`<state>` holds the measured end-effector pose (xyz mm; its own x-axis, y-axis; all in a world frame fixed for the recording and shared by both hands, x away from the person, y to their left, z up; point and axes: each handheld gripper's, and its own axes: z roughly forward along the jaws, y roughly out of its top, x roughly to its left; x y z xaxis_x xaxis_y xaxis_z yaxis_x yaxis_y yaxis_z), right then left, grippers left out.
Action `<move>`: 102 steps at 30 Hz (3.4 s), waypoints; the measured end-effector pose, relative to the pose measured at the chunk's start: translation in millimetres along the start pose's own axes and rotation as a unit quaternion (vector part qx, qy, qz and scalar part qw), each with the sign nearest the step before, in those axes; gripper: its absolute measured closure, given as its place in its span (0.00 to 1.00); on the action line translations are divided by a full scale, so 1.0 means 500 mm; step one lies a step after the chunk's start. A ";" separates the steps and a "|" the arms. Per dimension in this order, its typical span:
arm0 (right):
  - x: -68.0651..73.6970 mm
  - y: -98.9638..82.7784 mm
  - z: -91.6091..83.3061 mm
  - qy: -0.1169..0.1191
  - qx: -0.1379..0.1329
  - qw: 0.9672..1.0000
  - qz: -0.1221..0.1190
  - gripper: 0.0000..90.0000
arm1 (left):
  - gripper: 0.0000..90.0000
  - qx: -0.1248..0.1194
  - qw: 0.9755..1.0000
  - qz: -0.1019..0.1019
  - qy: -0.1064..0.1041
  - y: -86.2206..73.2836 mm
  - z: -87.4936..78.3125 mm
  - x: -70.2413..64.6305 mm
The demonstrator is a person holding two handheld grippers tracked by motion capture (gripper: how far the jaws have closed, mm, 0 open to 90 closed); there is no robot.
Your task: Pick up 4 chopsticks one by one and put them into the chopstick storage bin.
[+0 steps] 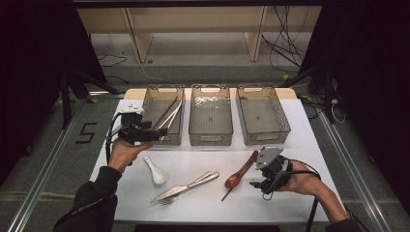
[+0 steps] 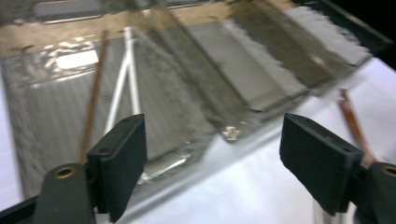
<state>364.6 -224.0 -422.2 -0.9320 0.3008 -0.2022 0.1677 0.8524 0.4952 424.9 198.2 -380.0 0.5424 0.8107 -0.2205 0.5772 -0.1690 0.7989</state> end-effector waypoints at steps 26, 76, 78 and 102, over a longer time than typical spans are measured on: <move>-0.081 -0.002 0.089 0.063 0.044 0.997 0.023 0.28 | 0.18 -0.005 0.997 0.063 -0.040 -0.097 -0.080 -0.109; -0.068 0.025 0.105 0.114 0.174 0.976 -0.057 0.68 | 0.18 0.002 0.997 0.063 -0.036 -0.106 -0.077 -0.106; -0.062 0.027 0.103 0.115 0.182 0.975 -0.061 0.73 | 0.18 0.002 0.997 0.062 -0.036 -0.106 -0.077 -0.106; -0.034 0.032 0.086 0.141 0.169 0.964 -0.150 0.95 | 0.18 0.017 0.997 0.064 -0.043 -0.110 -0.067 -0.104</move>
<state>397.0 -197.2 -447.0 -0.9971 -0.0691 -0.0325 -0.0730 0.9879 0.1372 344.7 184.2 -393.8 0.6622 0.7308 -0.1656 0.5189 -0.2878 0.8049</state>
